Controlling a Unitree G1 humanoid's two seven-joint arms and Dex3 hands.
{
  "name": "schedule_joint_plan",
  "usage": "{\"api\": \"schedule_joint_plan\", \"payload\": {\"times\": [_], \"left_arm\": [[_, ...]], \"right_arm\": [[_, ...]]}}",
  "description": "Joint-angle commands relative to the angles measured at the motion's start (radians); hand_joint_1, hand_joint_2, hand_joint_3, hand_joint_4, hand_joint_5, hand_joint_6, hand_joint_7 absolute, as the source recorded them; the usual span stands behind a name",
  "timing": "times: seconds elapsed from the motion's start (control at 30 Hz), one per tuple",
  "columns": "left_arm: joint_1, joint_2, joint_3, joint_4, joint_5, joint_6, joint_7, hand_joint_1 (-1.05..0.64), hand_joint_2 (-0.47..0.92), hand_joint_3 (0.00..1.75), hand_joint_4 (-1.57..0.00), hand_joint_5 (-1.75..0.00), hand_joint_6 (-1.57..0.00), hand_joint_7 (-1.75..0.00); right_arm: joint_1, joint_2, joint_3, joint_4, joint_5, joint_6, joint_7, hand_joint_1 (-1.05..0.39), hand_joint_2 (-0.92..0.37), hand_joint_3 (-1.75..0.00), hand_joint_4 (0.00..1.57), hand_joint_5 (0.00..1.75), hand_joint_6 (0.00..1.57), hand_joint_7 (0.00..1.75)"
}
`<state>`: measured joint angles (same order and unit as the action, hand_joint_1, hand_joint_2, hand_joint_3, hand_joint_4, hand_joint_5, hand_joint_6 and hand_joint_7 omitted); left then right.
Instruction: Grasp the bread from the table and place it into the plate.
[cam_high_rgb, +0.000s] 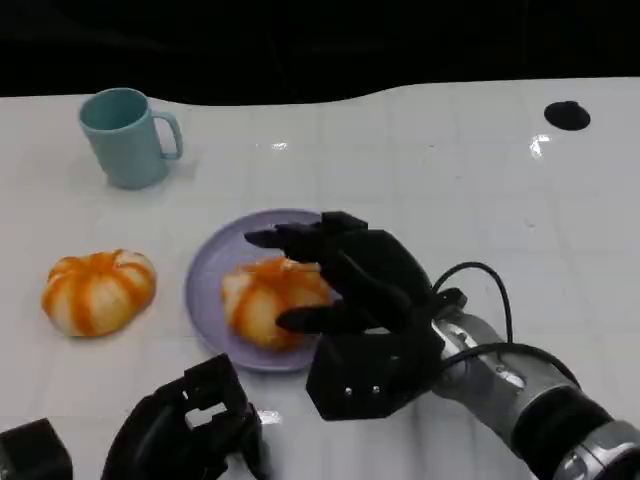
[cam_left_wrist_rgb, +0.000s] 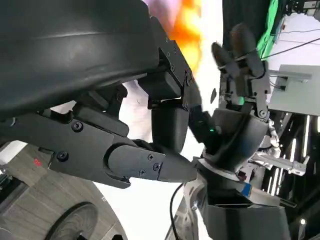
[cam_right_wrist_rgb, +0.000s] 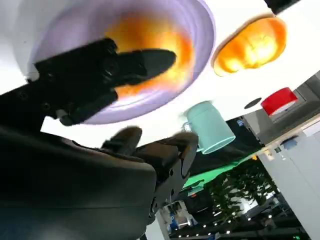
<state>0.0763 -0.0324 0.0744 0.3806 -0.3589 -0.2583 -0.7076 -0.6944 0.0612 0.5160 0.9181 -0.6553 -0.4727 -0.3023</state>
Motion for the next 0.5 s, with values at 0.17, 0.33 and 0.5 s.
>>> {"api": "schedule_joint_plan", "payload": {"times": [0.17,0.33,0.5], "left_arm": [[0.005,0.014,0.003,-0.007,-0.003,-0.001,0.009,-0.63,0.92,0.22,-0.81,-1.75,-0.71,-1.54],[0.006,0.014,0.0,-0.008,0.003,-0.004,0.015,-0.63,0.92,0.23,-0.8,-1.75,-0.7,-1.54],[0.002,0.011,0.0,0.003,0.002,-0.016,0.011,-0.62,0.92,0.25,-0.8,-1.75,-0.7,-1.54]], "right_arm": [[0.044,-0.035,-0.015,-0.094,0.023,0.038,0.037,-0.69,-0.92,-0.19,0.0,0.3,0.2,0.01],[0.068,-0.059,-0.017,-0.148,0.022,0.038,0.036,-0.67,-0.92,-0.16,0.01,0.45,0.24,0.02],[0.12,-0.104,-0.037,-0.214,0.042,-0.019,0.02,-0.56,-0.92,-0.09,0.05,0.66,0.35,0.07]]}}
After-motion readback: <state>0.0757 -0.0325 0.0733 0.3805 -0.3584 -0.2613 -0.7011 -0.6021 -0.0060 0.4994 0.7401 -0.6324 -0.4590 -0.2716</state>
